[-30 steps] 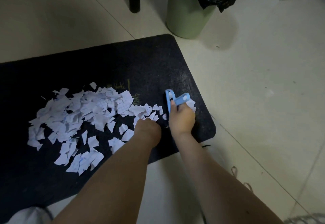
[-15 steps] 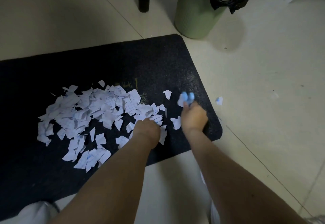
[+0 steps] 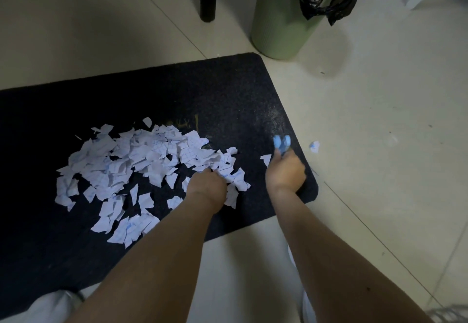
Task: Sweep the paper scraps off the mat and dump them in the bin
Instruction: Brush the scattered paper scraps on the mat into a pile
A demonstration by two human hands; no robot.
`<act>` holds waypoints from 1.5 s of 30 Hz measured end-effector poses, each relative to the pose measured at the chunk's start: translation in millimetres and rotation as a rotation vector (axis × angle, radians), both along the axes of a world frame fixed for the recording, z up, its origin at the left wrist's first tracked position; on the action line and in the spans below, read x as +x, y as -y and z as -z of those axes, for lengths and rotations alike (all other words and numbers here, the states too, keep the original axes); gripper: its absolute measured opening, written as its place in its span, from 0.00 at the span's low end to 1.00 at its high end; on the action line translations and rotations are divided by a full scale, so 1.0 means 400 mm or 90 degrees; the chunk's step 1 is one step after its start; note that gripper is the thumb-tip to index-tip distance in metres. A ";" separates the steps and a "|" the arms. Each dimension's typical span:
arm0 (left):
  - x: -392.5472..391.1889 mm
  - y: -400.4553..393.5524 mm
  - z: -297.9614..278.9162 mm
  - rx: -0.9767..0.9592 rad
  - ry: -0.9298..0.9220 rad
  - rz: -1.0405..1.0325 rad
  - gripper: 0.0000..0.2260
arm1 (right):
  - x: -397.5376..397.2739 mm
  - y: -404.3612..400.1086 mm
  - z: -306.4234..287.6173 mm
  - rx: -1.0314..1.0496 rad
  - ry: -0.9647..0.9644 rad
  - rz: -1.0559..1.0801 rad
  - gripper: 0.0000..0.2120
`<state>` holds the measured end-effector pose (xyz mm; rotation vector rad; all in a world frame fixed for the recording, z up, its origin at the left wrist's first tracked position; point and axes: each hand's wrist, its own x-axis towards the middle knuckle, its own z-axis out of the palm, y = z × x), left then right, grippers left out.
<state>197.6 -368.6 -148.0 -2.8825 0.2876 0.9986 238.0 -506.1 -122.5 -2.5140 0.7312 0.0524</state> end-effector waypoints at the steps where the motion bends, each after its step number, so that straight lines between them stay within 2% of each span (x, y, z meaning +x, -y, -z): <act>1: -0.001 0.003 0.002 0.002 -0.006 0.005 0.16 | -0.009 -0.014 0.010 -0.008 -0.023 -0.028 0.14; 5: 0.000 0.028 0.000 -0.011 -0.023 0.009 0.15 | -0.036 -0.087 0.025 0.048 -0.014 -0.145 0.15; 10: 0.011 0.081 -0.028 -0.038 0.035 0.080 0.15 | 0.006 -0.007 -0.010 0.144 0.062 -0.058 0.16; 17: 0.031 0.226 -0.028 -0.063 0.044 0.208 0.15 | 0.087 0.185 -0.012 0.049 0.075 0.050 0.17; 24: 0.050 0.282 -0.012 -0.009 0.000 0.221 0.14 | 0.147 0.287 0.009 0.024 0.066 0.102 0.15; 28: 0.057 0.284 -0.011 0.004 -0.025 0.206 0.15 | 0.159 0.309 0.010 0.012 -0.005 0.065 0.14; 31: 0.057 0.289 -0.010 0.008 -0.036 0.204 0.15 | 0.165 0.285 0.016 0.081 -0.027 0.002 0.17; 33: 0.056 0.290 -0.010 0.010 -0.040 0.203 0.15 | 0.164 0.264 0.020 0.159 0.013 -0.026 0.18; 36: 0.050 0.287 -0.005 0.016 -0.051 0.204 0.17 | 0.169 0.252 0.007 0.224 0.100 0.006 0.18; 40: 0.041 0.280 0.005 0.005 -0.051 0.198 0.17 | 0.174 0.258 -0.006 0.181 0.095 -0.001 0.17; 45: 0.021 0.266 -0.007 -0.017 -0.039 0.196 0.17 | 0.105 0.145 0.012 0.063 -0.019 -0.168 0.16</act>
